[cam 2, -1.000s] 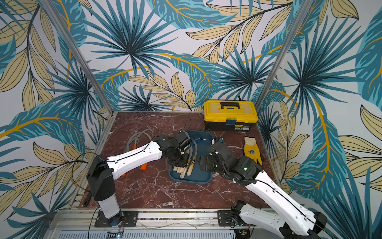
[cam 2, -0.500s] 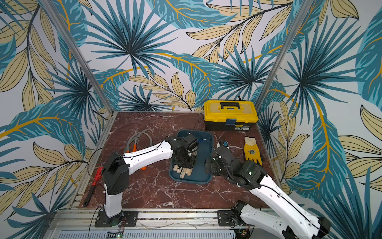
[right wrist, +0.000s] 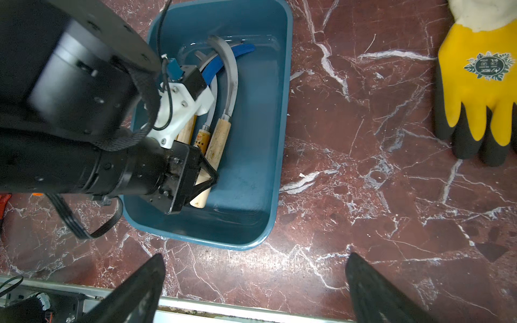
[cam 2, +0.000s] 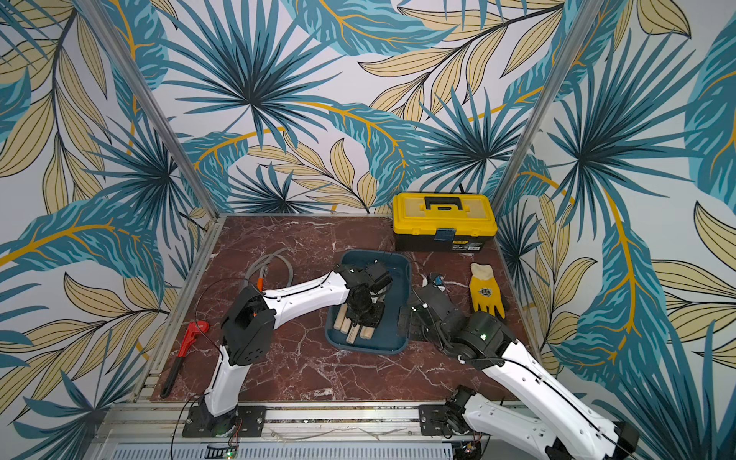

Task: Put small sickles into storage boxes
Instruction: Place the sickle in the storage box.

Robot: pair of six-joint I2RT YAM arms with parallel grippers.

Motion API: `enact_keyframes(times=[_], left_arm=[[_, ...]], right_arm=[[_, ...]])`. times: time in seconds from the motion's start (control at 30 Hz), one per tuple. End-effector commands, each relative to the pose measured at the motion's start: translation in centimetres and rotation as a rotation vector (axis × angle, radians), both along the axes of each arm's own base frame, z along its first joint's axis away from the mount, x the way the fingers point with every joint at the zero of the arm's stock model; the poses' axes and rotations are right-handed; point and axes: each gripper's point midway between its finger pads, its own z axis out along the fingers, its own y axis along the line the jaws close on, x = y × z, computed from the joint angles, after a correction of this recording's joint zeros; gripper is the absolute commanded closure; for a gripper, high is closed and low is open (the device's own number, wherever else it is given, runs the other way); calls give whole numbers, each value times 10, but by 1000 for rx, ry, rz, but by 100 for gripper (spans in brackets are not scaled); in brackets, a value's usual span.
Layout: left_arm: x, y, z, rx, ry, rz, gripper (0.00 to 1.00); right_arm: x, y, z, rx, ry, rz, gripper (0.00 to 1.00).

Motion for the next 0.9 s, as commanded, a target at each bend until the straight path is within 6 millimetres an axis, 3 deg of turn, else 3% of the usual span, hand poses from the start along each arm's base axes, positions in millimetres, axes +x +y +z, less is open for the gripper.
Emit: enact_keyframes(times=[0.0,0.1,0.2,0.43,0.67,0.8,0.87], left_arm=[[3,-12,2,-31,-7,-30,98],[4,-13,-3,-26,0,-34,91],[4,-15,-7,-25,6,-39,72],[5,-17,-6,-27,1,-45,57],[9,-21,16,-68,-32,-41,51],[9,-23,31,-95,-49,-43,36],[10,-22,39,-105,-63,-37,16]], right_arm=[[-2,-7,-10,-36,21,-23,0],[-2,-8,-11,-40,22,-23,1],[-1,-7,-12,-44,24,-20,1],[0,-6,-13,-47,24,-16,0],[3,-1,-13,-40,23,-8,1],[5,3,-10,-32,19,-1,1],[7,5,-7,-25,13,4,0]])
